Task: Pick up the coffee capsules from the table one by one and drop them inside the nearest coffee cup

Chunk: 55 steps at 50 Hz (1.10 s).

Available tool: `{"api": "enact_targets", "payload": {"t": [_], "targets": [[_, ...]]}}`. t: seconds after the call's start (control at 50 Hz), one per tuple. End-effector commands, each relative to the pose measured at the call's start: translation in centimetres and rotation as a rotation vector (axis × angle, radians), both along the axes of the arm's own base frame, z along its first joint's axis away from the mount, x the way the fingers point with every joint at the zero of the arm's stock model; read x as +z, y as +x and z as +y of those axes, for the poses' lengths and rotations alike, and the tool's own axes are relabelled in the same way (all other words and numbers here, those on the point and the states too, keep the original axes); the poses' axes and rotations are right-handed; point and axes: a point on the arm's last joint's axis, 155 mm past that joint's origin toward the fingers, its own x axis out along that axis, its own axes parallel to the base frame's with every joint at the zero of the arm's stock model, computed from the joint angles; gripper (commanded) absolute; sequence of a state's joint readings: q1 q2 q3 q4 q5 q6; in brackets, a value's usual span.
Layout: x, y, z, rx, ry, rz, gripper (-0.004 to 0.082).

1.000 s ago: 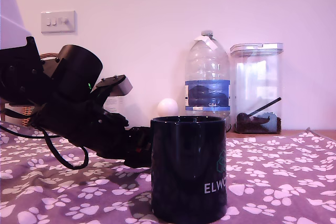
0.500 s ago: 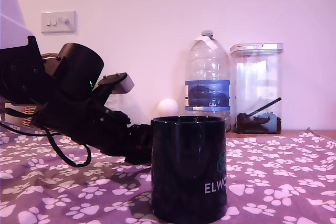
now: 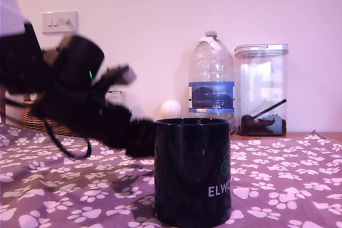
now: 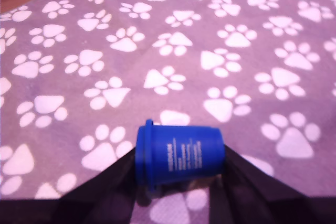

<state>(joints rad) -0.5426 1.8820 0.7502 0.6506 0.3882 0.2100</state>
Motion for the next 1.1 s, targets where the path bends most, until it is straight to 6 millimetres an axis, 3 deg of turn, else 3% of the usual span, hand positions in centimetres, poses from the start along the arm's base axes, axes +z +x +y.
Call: {"api": "enact_targets", "payload": {"t": [0.0,0.56,0.9,1.08], "targets": [[0.5,-1.2,0.3,-0.028,-0.007,-0.008,0.0213],[7.5,-7.2,0.4,-0.168,-0.076,-0.018,0.0213],[8.2,-12.6,-1.1,-0.272,-0.036,0.058,0.0213],[7.8,-14.5,-1.7,-0.314,-0.015,0.088,0.0213]]}}
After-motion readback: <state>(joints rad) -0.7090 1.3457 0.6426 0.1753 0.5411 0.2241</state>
